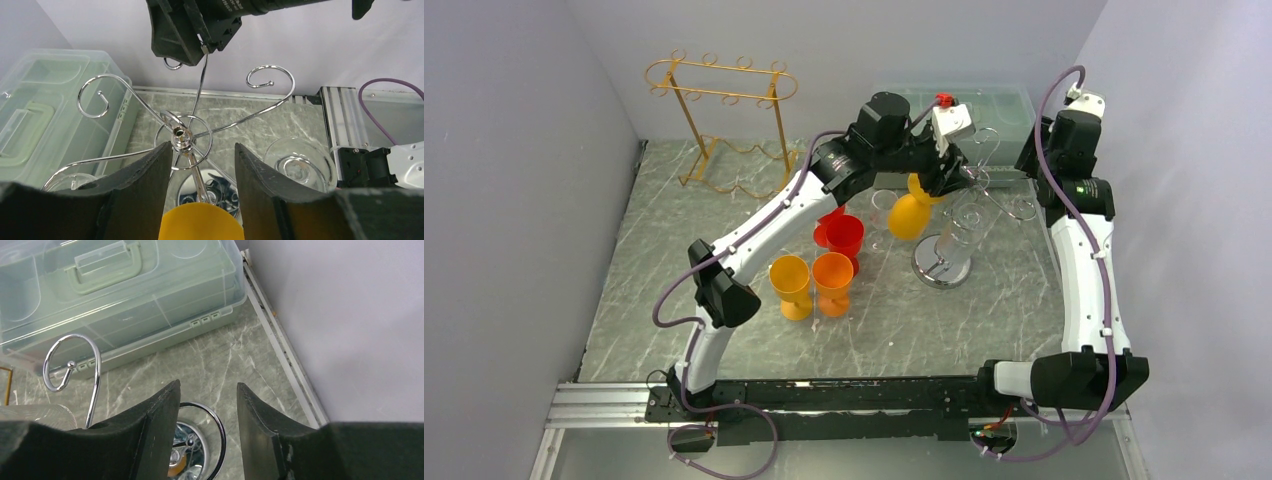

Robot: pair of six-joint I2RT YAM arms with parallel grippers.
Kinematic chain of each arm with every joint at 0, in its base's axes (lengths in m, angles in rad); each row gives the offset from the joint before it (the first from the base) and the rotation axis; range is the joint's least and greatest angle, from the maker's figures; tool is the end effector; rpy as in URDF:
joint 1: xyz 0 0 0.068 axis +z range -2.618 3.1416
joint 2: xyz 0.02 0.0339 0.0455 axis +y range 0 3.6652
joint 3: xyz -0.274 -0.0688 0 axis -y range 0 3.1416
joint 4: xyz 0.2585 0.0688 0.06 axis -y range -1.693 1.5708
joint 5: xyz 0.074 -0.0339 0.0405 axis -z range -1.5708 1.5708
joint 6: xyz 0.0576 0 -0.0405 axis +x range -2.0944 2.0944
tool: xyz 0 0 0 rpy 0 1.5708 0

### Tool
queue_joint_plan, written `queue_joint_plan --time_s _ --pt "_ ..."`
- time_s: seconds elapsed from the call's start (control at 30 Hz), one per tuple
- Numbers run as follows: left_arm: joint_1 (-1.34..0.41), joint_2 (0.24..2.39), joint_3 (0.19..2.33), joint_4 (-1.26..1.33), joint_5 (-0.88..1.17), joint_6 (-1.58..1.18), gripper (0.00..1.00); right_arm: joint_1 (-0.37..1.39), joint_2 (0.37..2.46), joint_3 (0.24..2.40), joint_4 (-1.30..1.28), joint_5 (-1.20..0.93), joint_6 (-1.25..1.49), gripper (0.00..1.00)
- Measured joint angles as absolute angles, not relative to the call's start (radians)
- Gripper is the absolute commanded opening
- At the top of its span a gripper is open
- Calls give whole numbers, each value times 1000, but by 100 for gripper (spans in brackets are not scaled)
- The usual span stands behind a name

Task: Place the wine glass upside down on the wine glass rack
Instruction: Adjust the wine rack at the center of the board.

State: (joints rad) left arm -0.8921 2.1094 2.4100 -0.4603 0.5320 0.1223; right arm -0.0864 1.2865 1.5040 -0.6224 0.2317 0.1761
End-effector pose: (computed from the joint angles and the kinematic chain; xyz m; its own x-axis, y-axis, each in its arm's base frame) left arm 0.2985 -0.4167 0.4629 0.0211 0.1413 -0.9897 0.9900 0.1350 0.0404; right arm 0.2999 -0.0393 0.4396 -0.3348 0.2002 -0.9208 0.3585 0.9308 0.0720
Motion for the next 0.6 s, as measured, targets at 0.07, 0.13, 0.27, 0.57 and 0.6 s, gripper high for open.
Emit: queue_joint_plan --time_s 0.07,0.13,0.27,0.57,0.6 --pt "-897 2109 2410 -441 529 113 53 -88 1283 1498 -616 229 178 46" --pt "-899 2111 2410 -425 528 109 52 -88 1280 1493 -610 226 181 46" --pt "-902 2127 2429 -404 533 105 41 -89 1270 1476 -595 225 187 46" --pt "-903 2191 2477 -389 557 89 35 -93 1261 1466 -589 222 189 45" --pt "-903 2191 2477 -389 558 89 35 -94 1261 1465 -589 220 189 45"
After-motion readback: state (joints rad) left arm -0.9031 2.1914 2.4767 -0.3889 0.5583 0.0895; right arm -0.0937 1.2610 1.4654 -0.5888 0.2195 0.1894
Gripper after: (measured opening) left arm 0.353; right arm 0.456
